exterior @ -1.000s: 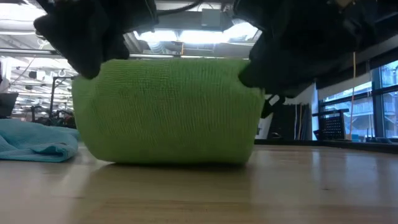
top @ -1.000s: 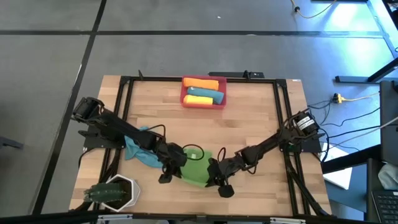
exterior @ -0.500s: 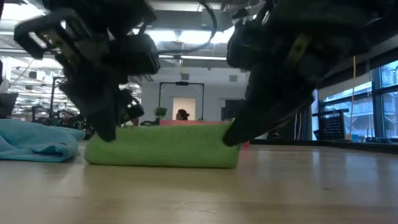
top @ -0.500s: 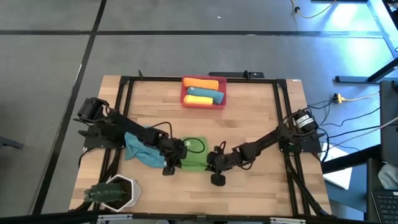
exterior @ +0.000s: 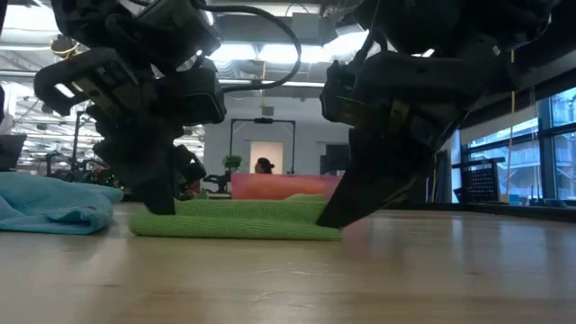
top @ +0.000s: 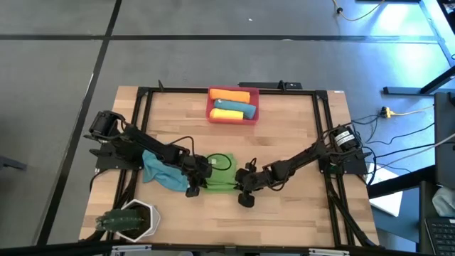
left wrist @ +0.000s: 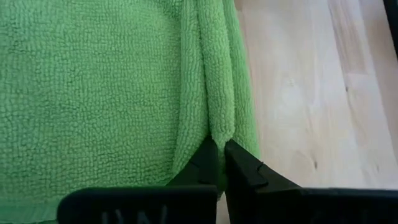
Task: Roll microfiber towels into tight, uniform cylinder then place into a basket
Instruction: Roll the green microfiber cloth
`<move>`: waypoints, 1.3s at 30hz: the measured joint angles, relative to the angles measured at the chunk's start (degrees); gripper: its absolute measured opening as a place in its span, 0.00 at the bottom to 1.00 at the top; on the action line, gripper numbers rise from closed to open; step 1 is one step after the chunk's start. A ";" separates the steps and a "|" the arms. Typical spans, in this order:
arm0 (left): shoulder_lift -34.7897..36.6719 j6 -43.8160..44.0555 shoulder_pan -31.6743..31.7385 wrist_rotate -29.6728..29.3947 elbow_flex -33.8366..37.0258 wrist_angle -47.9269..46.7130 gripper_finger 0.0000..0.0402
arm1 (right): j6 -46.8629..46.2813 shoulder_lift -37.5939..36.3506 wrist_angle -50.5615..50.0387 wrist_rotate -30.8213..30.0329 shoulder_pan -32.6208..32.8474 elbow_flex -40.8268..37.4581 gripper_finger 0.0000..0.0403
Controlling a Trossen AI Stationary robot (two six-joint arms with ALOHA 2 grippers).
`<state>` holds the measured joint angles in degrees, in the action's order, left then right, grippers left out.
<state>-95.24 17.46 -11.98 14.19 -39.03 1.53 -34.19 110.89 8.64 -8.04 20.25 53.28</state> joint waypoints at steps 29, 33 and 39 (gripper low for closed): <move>0.48 -13.71 -0.44 -14.66 -12.56 -19.85 0.44 | -0.92 1.03 -0.25 0.10 0.00 -0.09 0.00; 0.48 -16.08 -2.24 -20.06 -15.79 -23.51 0.47 | -1.58 1.03 -0.28 0.10 0.00 -0.09 0.00; 0.50 -16.73 -5.45 -25.90 -19.04 -27.02 0.47 | -1.58 1.03 -0.28 0.10 0.00 -0.09 0.00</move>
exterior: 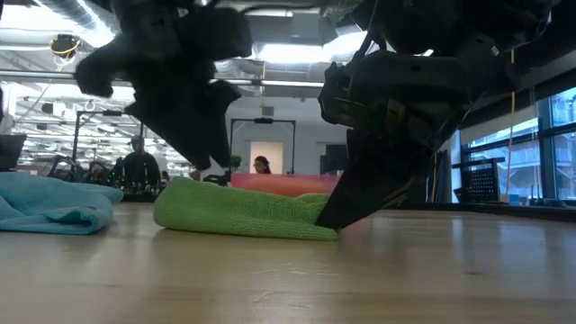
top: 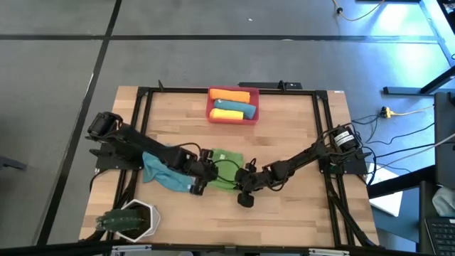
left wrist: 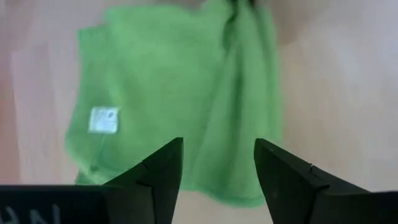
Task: Roll microfiber towels into tight, uniform cylinder then place into a basket
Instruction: Roll the green microfiber cloth
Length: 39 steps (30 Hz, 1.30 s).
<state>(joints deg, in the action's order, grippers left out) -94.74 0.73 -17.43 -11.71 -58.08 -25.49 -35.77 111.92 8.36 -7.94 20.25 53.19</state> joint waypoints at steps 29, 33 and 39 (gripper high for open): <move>-13.50 -8.77 -9.64 -18.30 -0.34 7.98 0.46 | -2.91 -0.02 -0.31 3.10 -1.40 0.00 0.00; -13.59 -8.83 -8.93 -17.64 -0.27 8.38 0.43 | -2.52 -0.01 -0.26 2.93 -1.39 0.00 0.02; -15.34 -8.84 -7.58 -14.71 -0.38 9.27 0.25 | 0.91 0.02 0.55 2.37 -1.36 -0.11 0.11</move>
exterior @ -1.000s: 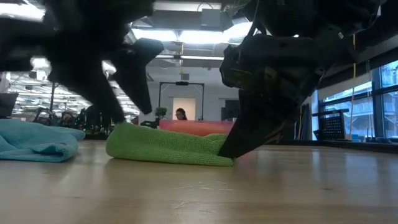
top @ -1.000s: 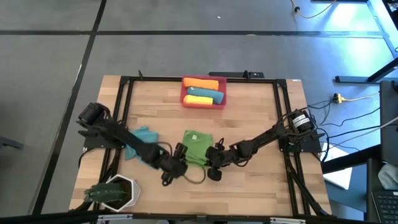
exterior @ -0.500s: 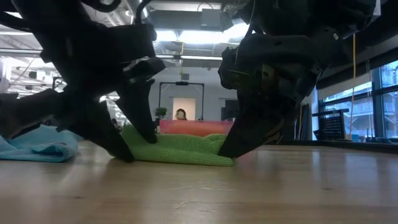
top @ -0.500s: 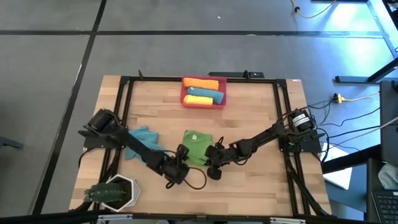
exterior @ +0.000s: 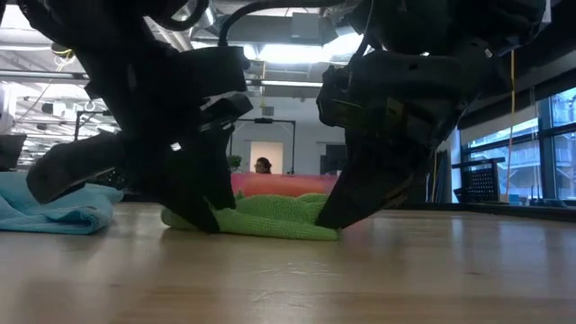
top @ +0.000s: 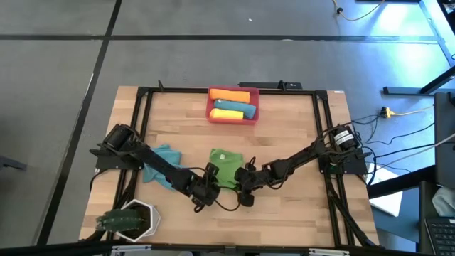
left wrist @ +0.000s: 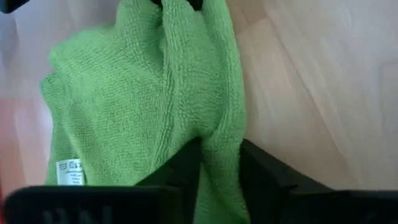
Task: Roll microfiber towels into tight, uniform cylinder then place into a basket
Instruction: Roll the green microfiber cloth
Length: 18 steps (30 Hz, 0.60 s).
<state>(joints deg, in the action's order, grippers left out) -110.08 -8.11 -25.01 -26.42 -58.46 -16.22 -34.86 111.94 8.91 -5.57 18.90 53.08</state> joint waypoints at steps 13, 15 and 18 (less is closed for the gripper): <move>2.06 1.39 0.50 5.00 0.35 0.46 0.00 | 7.57 -8.75 -6.25 -2.43 1.83 -0.20 0.31; 2.88 1.85 0.55 6.45 0.44 0.30 0.00 | 7.70 -10.20 -8.90 -4.58 2.63 -0.24 0.35; 4.04 2.94 0.74 9.03 0.57 -0.46 0.00 | 8.56 -11.89 -9.67 -8.62 4.02 -0.22 0.40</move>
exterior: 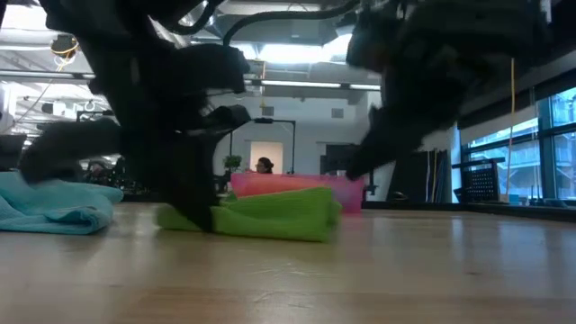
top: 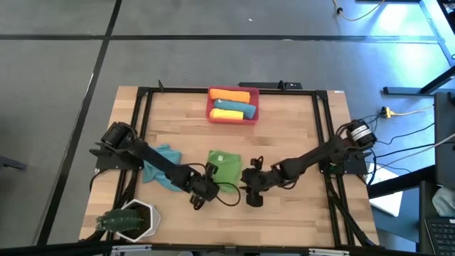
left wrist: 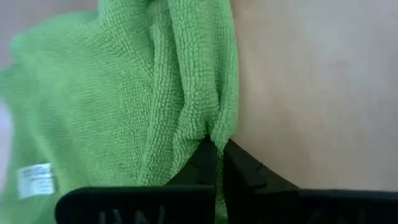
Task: Roll microfiber towels into tight, uniform cylinder then place into a basket
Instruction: Roll the green microfiber cloth
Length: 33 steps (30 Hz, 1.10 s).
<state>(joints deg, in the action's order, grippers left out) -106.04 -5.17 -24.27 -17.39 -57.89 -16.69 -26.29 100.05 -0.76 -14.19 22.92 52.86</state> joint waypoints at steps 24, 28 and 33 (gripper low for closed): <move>3.26 14.09 12.49 36.26 -0.15 6.42 0.00 | 25.46 4.84 16.16 -13.74 10.22 0.24 0.49; 3.26 15.19 14.50 39.11 -0.15 7.23 0.00 | 27.84 6.82 17.60 -15.74 10.28 0.24 0.55; 3.28 15.45 15.90 40.01 0.40 7.85 0.00 | 28.47 8.48 17.77 -19.31 10.29 0.28 0.58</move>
<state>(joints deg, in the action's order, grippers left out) -102.76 10.28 -8.38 22.63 -57.49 -8.84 2.18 108.54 17.02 -33.50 33.21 53.13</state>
